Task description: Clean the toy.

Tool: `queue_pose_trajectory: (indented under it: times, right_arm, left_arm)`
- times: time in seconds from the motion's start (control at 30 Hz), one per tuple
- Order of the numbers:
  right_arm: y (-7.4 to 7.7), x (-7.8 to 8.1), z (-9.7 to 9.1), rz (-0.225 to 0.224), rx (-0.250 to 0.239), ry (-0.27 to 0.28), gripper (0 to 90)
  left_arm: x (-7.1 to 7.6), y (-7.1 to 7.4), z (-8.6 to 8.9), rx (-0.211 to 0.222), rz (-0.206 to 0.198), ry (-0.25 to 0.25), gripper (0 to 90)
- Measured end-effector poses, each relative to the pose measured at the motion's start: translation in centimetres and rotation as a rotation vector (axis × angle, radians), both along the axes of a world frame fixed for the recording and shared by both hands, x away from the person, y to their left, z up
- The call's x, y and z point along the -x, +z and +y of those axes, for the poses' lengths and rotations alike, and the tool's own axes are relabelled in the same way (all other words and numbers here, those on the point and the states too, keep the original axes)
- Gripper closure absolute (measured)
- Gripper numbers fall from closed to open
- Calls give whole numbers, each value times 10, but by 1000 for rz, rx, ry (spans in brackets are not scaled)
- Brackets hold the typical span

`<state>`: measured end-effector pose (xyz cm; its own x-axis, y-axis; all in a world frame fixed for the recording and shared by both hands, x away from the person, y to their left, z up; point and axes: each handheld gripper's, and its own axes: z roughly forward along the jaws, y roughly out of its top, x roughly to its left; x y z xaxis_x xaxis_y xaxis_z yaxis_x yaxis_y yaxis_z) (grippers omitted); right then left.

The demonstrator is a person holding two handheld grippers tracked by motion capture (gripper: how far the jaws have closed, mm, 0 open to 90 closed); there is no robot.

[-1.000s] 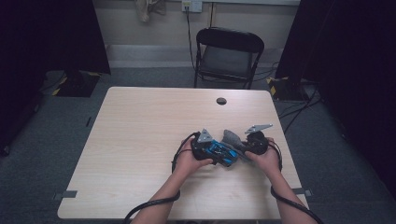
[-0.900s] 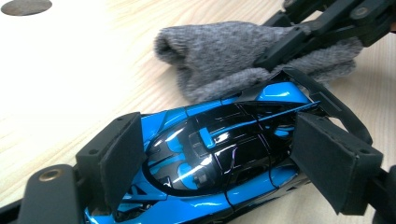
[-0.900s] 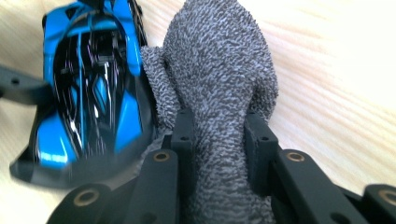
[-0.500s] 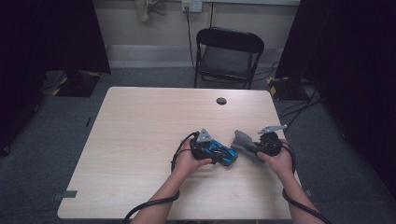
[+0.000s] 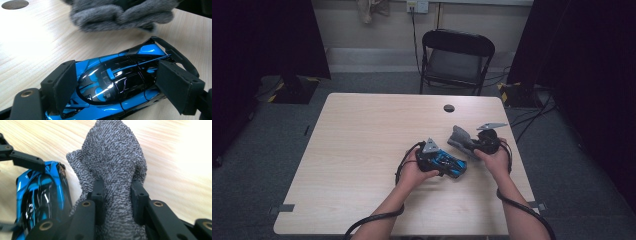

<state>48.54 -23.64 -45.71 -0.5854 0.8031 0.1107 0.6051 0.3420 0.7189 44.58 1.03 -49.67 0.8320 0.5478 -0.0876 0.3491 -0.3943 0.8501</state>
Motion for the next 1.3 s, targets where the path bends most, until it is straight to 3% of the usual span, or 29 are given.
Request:
queue_pose_trajectory:
  times: [0.1, 0.23, 0.53, 0.8, 0.97, 1.07, 1.3]
  right_arm:
    - [-2, -10, 17, -1, -1, 5, 703]
    - [-3, -14, 29, -1, -9, 10, 703]
    - [-12, -20, 56, 9, 22, 45, 702]
    - [-21, -21, 62, 18, 67, 86, 699]
    - [-24, -20, 62, 33, 67, 124, 698]
    - [-22, -19, 63, 25, 113, 159, 698]
    - [-23, -17, 57, 31, 92, 164, 698]
  left_arm:
    - [0, -1, 1, 8, -5, -1, 169]
    - [0, -1, 1, 8, -5, -3, 169]
    - [1, -1, 1, 7, -7, -1, 169]
    - [0, -1, 1, 6, -6, -4, 169]
    - [0, -1, 1, 8, -4, -6, 169]
    - [0, -1, 1, 7, -5, -7, 169]
    - [0, -1, 1, 10, -4, -7, 172]
